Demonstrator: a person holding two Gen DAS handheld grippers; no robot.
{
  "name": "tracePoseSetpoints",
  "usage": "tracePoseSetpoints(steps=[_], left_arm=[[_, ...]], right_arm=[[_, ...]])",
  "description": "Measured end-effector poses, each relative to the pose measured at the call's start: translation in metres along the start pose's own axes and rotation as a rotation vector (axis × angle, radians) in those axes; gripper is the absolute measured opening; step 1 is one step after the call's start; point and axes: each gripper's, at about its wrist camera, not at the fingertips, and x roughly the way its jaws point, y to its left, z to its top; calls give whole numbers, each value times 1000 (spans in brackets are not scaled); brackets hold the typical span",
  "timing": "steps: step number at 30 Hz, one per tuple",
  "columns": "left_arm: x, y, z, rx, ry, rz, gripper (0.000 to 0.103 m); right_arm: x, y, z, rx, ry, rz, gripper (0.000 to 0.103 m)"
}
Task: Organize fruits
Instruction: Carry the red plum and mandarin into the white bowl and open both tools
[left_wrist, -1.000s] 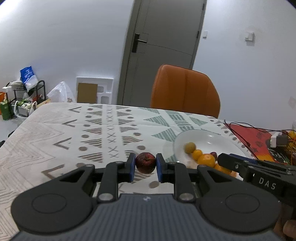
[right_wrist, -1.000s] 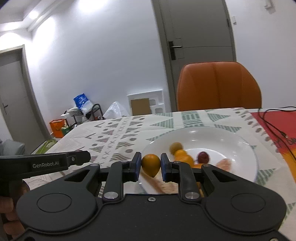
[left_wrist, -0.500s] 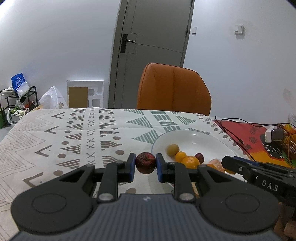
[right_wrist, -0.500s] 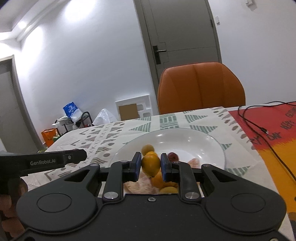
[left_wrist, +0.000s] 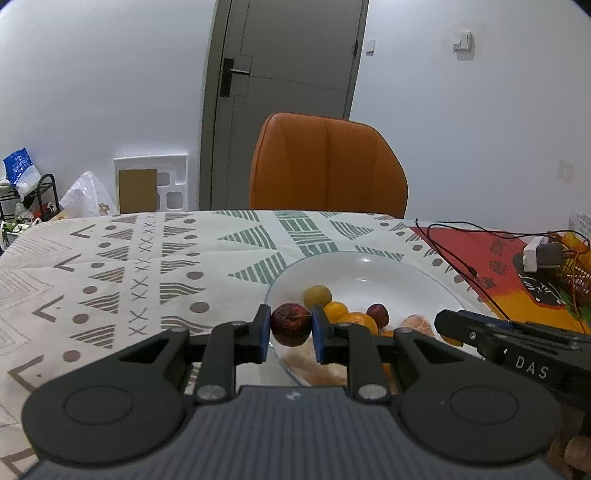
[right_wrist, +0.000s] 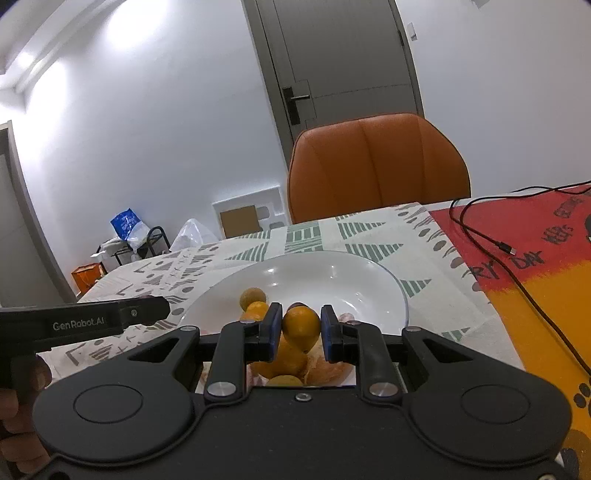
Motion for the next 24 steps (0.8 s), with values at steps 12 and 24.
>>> tracePoseSetpoints(steps=[12, 24], left_arm=[[26, -10, 4, 10, 37, -16, 22], [11, -6, 7, 6, 20, 17, 42]], right_arm=[[19, -8, 5, 6, 22, -3, 21], [16, -11, 4, 34, 9, 10, 35]])
